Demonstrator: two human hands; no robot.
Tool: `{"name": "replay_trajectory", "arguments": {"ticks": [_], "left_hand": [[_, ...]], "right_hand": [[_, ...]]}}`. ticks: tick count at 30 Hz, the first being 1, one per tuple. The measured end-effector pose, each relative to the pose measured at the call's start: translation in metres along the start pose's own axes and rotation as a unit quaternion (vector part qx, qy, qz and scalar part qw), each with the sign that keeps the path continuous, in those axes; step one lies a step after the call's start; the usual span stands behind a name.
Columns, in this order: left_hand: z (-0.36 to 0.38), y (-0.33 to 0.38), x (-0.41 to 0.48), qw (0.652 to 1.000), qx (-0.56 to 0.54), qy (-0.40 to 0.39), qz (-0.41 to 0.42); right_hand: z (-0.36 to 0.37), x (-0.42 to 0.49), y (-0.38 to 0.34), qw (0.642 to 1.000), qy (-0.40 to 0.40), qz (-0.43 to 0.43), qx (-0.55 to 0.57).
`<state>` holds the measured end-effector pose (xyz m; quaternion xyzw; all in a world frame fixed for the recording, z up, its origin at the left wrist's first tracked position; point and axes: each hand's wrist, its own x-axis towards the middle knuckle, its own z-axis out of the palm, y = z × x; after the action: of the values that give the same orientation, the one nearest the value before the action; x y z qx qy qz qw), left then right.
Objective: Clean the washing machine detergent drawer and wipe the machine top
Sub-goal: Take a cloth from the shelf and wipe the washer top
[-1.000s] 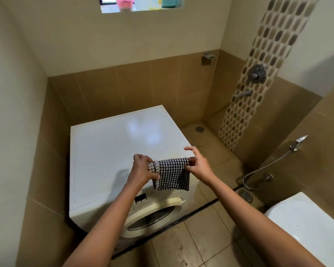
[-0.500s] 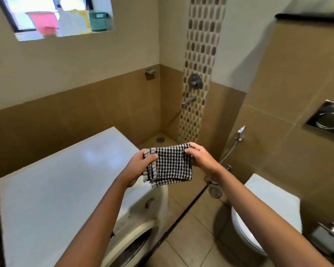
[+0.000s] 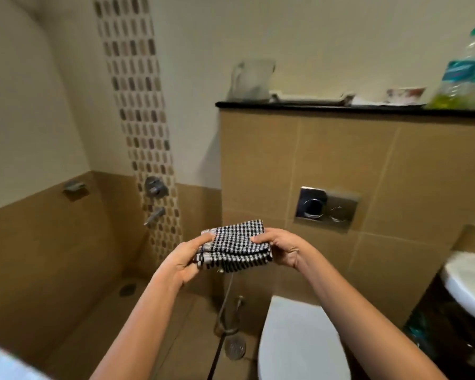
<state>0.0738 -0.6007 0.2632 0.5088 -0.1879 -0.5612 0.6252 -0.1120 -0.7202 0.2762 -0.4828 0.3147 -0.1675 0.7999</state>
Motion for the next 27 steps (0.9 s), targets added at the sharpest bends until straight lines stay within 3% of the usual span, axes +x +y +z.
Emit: {"name": "replay_trajectory", "arguments": {"ticks": [4, 9, 15, 22, 27], "left_hand": [[0.074, 0.04, 0.071, 0.997, -0.061, -0.032, 0.024], [0.149, 0.069, 0.139, 0.999, -0.034, -0.022, 0.024], [0.198, 0.076, 0.201, 0.998, -0.041, -0.021, 0.034], [0.205, 0.076, 0.25, 0.998, 0.021, 0.017, 0.048], [0.194, 0.076, 0.272, 0.998, 0.045, 0.028, 0.042]], "right_hand": [[-0.045, 0.001, -0.106, 0.996, 0.048, -0.07, 0.035], [-0.082, 0.007, -0.25, 0.981, 0.077, -0.164, 0.068], [-0.117, 0.036, -0.39, 0.946, 0.189, -0.248, 0.091], [-0.114, 0.066, -0.461, 0.948, 0.206, -0.241, -0.033], [-0.134, 0.117, -0.482, 0.951, 0.142, -0.265, 0.076]]}}
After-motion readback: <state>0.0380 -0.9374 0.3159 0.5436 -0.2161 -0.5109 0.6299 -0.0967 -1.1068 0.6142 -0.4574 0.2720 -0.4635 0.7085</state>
